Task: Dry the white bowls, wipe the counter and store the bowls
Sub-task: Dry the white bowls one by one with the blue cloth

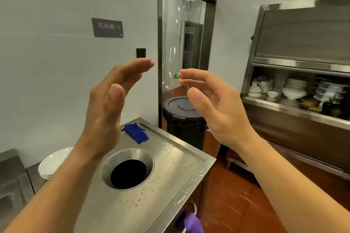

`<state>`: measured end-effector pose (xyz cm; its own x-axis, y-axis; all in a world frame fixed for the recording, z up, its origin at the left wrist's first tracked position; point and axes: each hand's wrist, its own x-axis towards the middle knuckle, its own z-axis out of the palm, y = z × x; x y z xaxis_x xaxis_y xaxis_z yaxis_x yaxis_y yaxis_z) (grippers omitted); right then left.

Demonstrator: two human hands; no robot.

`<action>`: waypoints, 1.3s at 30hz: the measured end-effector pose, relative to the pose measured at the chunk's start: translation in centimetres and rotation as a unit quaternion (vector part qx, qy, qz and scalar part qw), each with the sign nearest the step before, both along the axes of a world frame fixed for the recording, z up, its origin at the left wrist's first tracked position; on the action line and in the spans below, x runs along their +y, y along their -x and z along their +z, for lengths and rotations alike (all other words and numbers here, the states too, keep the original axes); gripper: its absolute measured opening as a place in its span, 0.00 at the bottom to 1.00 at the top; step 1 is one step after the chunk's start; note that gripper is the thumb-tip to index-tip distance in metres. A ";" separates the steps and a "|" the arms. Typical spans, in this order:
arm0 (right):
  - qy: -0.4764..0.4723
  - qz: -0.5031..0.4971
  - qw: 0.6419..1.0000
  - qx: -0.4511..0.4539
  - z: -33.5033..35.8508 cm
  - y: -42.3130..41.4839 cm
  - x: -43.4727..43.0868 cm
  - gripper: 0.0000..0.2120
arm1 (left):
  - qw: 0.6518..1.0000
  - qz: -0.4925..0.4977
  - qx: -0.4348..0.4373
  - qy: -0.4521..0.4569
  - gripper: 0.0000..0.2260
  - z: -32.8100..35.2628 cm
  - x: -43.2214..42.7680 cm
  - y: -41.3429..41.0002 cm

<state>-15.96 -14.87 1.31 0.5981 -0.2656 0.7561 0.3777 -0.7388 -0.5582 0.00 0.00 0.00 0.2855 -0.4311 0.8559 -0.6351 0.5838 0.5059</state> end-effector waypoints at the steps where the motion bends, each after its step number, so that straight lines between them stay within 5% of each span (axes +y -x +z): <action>1: 0.001 0.007 1.000 -0.005 -0.1 -1.0 -2.0 0.29 | 1.000 0.020 -0.008 0.013 0.32 -0.2 -1.7 -0.5; 12: 0.005 0.149 0.989 0.010 -1.2 -12.6 -21.1 0.28 | 0.989 0.140 0.044 0.015 0.30 -1.7 -16.4 -6.8; 21: -0.023 0.247 0.968 0.045 -6.1 -25.6 -26.9 0.24 | 0.971 0.218 0.095 -0.011 0.28 -6.0 -21.0 -15.8; 39: -0.118 0.262 0.941 0.178 -22.1 -50.3 -36.3 0.22 | 0.926 0.268 0.250 -0.087 0.30 -24.2 -31.7 -38.0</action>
